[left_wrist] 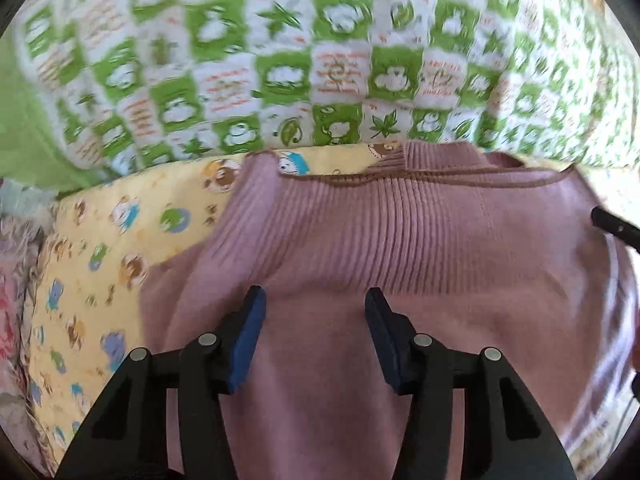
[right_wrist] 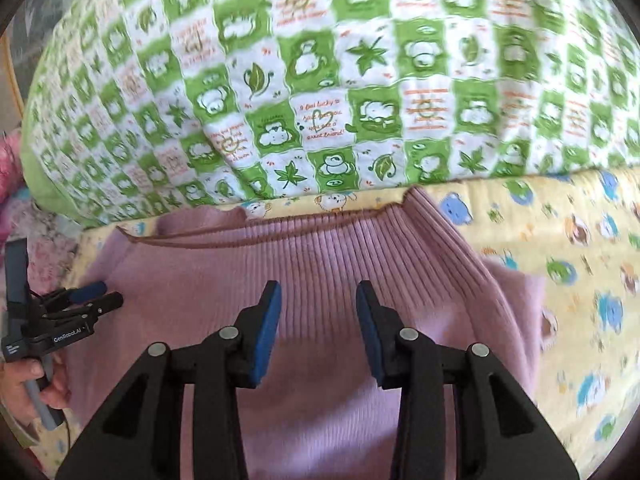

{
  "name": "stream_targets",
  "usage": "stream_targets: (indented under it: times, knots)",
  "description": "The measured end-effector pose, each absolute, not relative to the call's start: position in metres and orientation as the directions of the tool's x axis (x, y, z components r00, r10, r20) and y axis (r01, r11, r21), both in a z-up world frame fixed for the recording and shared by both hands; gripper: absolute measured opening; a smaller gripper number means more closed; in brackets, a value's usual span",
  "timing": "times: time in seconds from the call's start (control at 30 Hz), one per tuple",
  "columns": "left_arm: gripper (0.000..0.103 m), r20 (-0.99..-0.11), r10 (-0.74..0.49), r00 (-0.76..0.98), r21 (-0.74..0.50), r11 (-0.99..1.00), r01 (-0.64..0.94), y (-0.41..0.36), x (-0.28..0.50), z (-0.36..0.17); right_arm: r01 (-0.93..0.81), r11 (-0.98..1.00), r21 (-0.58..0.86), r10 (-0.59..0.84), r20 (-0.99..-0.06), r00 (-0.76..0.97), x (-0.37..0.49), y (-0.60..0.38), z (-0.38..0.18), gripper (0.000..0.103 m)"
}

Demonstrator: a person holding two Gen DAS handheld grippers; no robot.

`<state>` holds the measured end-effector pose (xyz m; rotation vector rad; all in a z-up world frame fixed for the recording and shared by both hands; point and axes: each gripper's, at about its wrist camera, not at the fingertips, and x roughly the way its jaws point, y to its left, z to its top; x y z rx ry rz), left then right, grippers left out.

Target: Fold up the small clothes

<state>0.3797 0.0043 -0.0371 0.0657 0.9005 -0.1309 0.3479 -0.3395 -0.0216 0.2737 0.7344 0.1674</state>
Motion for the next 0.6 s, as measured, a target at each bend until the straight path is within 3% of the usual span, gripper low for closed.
stream_targets:
  times: [0.2, 0.6]
  knots:
    - [0.074, -0.756, -0.085, 0.649, -0.112, 0.994, -0.002, 0.051, 0.311, -0.015, -0.115, 0.923, 0.367, 0.338, -0.634, 0.696, 0.328, -0.322, -0.013, 0.043]
    - [0.076, -0.835, -0.137, 0.532, -0.330, 0.899, -0.286, 0.127, 0.229, -0.070, -0.117, 0.876, 0.468, 0.428, -0.643, 0.635, 0.303, -0.278, -0.022, 0.044]
